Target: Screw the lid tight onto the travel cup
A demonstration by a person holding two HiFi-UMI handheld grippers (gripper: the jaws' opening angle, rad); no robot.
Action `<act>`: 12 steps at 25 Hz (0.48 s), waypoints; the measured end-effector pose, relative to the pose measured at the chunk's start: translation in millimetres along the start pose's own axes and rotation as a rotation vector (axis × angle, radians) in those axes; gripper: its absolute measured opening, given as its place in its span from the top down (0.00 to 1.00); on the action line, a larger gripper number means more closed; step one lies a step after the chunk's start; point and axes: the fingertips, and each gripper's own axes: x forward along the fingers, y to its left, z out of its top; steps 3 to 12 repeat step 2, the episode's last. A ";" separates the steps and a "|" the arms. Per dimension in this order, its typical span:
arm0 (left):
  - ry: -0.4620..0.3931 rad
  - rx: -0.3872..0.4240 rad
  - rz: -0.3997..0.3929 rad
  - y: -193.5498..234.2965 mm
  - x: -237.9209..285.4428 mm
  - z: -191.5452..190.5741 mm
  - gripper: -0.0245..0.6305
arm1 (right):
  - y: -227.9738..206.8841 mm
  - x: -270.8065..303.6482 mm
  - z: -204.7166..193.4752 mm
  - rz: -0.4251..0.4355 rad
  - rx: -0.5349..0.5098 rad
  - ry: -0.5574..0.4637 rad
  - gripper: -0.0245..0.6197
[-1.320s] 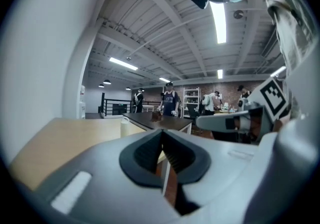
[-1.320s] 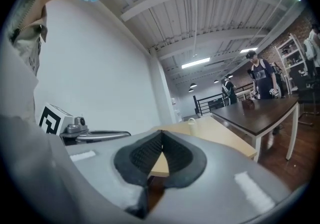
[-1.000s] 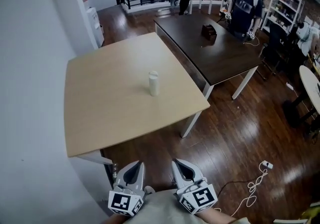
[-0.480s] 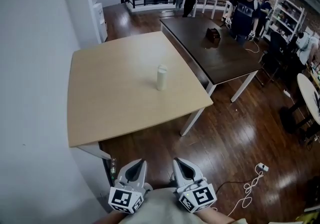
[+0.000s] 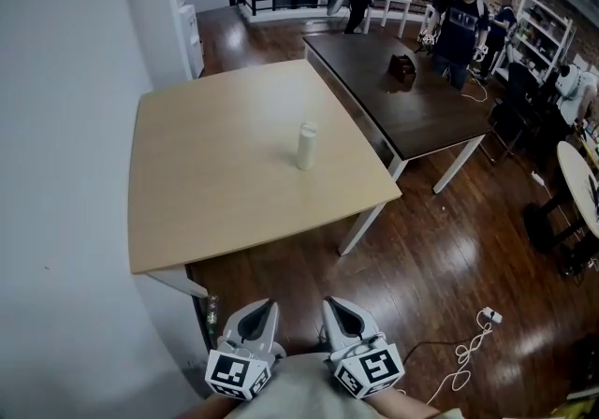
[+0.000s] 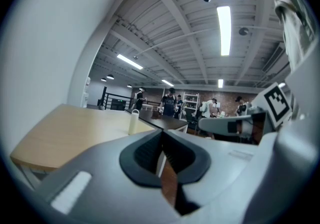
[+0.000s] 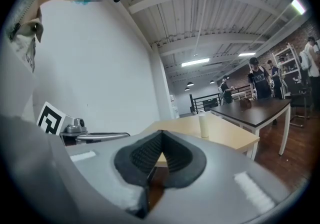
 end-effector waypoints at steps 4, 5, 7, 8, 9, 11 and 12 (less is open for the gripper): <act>0.006 -0.011 -0.003 -1.5 -1.9 2.2 0.96 | 3.2 -0.3 0.7 0.004 -0.001 0.004 0.96; 0.006 -0.011 -0.003 -1.5 -1.9 2.2 0.96 | 3.2 -0.3 0.7 0.004 -0.001 0.004 0.96; 0.006 -0.011 -0.003 -1.5 -1.9 2.2 0.96 | 3.2 -0.3 0.7 0.004 -0.001 0.004 0.96; 0.006 -0.011 -0.003 -1.5 -1.9 2.2 0.96 | 3.2 -0.3 0.7 0.004 -0.001 0.004 0.96; 0.006 -0.011 -0.003 -1.5 -1.9 2.2 0.96 | 3.2 -0.3 0.7 0.004 -0.001 0.004 0.96; 0.006 -0.011 -0.003 -1.5 -1.9 2.2 0.96 | 3.2 -0.3 0.7 0.004 -0.001 0.004 0.96; 0.006 -0.011 -0.003 -1.5 -1.9 2.2 0.96 | 3.2 -0.3 0.7 0.004 -0.001 0.004 0.96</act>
